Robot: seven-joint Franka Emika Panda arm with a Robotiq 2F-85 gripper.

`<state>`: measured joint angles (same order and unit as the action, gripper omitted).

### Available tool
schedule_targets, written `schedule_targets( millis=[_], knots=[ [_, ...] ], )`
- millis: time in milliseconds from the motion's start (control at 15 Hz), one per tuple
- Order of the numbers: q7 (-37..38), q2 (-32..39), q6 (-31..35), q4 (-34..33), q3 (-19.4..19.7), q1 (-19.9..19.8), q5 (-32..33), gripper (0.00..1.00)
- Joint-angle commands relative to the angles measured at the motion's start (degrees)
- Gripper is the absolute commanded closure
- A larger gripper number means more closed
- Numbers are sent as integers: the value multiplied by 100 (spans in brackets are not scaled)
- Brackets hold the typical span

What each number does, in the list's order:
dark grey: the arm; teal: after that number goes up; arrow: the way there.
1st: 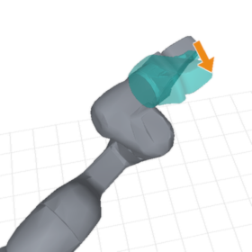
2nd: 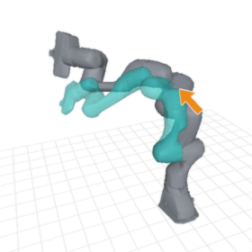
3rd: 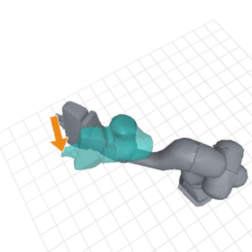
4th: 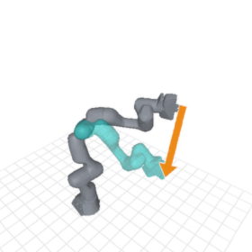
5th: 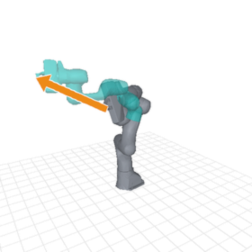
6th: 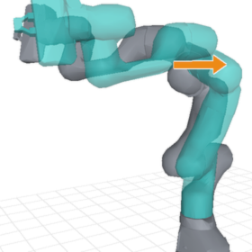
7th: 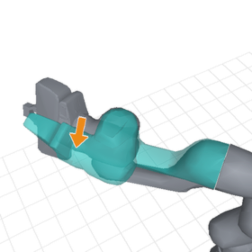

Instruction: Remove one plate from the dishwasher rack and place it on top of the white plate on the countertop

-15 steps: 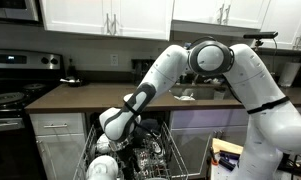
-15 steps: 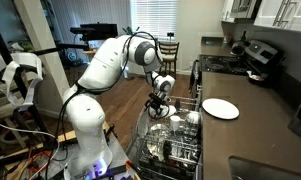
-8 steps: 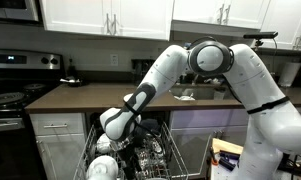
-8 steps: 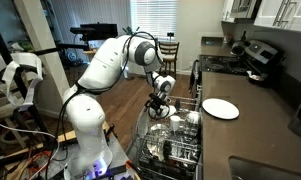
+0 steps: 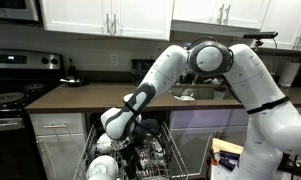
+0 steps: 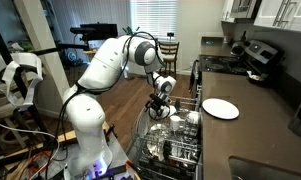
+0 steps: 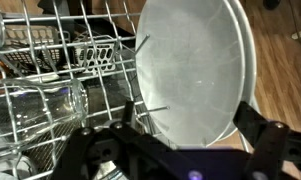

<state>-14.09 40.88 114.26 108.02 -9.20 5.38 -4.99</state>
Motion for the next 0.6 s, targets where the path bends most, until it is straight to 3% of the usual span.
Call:
schedule_targets(
  millis=[0,67,533],
  knots=[
    [157,54,-303,-106,20,29,54,11],
    [146,47,-343,-99,13,26,41,26],
    [119,28,-610,-123,-11,11,-3,73]
  ],
)
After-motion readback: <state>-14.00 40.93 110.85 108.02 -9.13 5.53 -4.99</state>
